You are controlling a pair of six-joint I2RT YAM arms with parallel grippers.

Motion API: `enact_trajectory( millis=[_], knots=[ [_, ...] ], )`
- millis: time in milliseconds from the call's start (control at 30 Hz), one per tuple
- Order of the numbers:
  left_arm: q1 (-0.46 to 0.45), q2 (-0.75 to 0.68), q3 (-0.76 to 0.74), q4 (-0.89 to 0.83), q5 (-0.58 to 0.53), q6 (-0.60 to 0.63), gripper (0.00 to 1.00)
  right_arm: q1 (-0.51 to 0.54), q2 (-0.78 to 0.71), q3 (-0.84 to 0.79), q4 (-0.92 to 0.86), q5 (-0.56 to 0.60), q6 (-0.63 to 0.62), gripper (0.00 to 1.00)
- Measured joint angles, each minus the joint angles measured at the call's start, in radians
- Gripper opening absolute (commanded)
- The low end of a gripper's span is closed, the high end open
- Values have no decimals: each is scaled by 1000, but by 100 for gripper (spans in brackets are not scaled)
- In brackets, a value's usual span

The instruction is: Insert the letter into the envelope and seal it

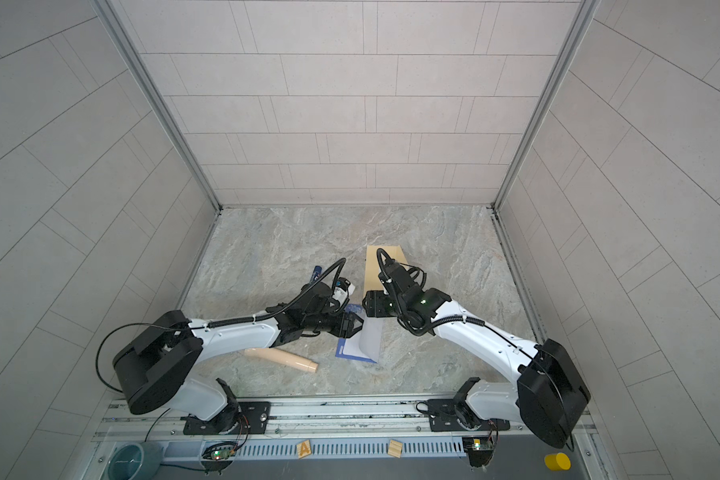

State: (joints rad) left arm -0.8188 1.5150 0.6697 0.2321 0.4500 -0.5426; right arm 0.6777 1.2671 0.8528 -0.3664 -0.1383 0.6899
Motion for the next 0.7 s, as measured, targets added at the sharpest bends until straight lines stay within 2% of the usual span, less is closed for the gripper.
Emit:
enact_trajectory(
  millis=[167, 267, 700],
  knots=[
    [-5, 1, 6, -2, 0, 0, 62, 21, 39, 36, -27, 58, -17, 68],
    [-5, 1, 15, 2, -1, -1, 62, 28, 56, 47, -44, 89, -23, 60],
    [-8, 1, 17, -2, -2, -1, 62, 51, 122, 127, -127, 135, -56, 3]
  ],
)
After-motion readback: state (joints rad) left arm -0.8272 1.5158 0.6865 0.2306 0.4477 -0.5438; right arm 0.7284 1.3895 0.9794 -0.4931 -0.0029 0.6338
